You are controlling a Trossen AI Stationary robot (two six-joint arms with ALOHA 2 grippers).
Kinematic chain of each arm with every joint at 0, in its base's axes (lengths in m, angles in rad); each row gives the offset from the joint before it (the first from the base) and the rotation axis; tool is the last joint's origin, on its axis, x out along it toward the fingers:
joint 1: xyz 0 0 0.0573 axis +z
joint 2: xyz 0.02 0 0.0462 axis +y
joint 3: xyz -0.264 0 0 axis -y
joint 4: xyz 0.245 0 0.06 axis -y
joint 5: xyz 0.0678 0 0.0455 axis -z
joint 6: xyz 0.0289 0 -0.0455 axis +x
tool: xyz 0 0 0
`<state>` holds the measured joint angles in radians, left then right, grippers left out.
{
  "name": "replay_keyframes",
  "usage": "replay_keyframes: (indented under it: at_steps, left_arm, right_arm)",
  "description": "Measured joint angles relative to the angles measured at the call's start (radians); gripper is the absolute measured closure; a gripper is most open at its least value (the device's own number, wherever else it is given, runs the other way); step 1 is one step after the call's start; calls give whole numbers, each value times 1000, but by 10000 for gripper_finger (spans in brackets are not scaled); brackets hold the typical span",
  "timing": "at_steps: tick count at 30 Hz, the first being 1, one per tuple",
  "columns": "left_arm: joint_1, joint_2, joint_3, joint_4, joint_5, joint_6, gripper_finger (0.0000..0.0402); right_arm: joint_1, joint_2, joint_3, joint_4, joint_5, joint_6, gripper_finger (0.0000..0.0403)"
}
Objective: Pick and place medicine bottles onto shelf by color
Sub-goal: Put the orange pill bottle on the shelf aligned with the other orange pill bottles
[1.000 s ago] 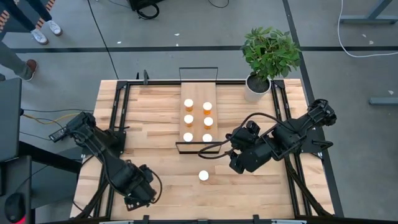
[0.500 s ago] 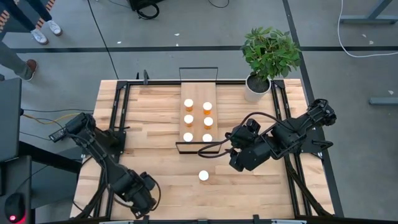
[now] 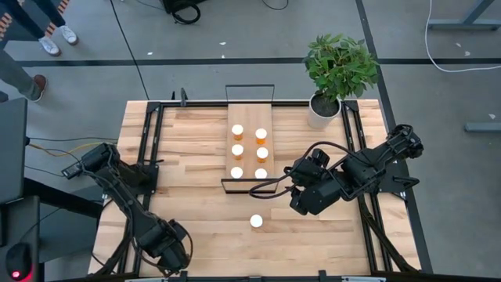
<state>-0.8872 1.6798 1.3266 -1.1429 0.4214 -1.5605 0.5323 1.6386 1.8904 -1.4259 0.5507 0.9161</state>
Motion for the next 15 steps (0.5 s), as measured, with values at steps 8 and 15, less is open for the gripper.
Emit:
replay_keyframes:
  at_steps: [8, 15]
  left_arm:
    - [-5, 0, -12, 7, -60, 8, 86]
    - [-1, 0, -86, 23, 92, -27, 85]
  right_arm:
    - [0, 0, 0, 0, 2, 5, 109]
    - [0, 0, 0, -1, 2, 8, 109]
